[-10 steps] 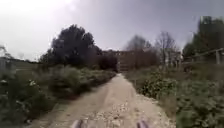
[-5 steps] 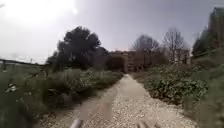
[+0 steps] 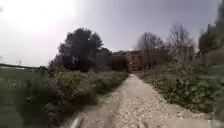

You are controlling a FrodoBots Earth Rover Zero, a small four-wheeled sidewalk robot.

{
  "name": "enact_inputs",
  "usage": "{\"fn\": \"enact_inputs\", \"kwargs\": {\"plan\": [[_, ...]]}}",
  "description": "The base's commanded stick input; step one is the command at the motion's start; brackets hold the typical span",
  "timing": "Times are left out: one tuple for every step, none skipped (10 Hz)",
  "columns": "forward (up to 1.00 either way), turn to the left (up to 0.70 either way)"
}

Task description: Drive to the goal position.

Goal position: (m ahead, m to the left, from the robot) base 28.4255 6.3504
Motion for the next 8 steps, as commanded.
{"fn": "enact_inputs", "kwargs": {"plan": [[0.85, 0.0], [0.85, 0.0], [0.85, 0.0], [0.85, 0.0], [0.85, 0.0], [0.85, 0.0], [0.85, 0.0], [0.85, 0.0]]}}
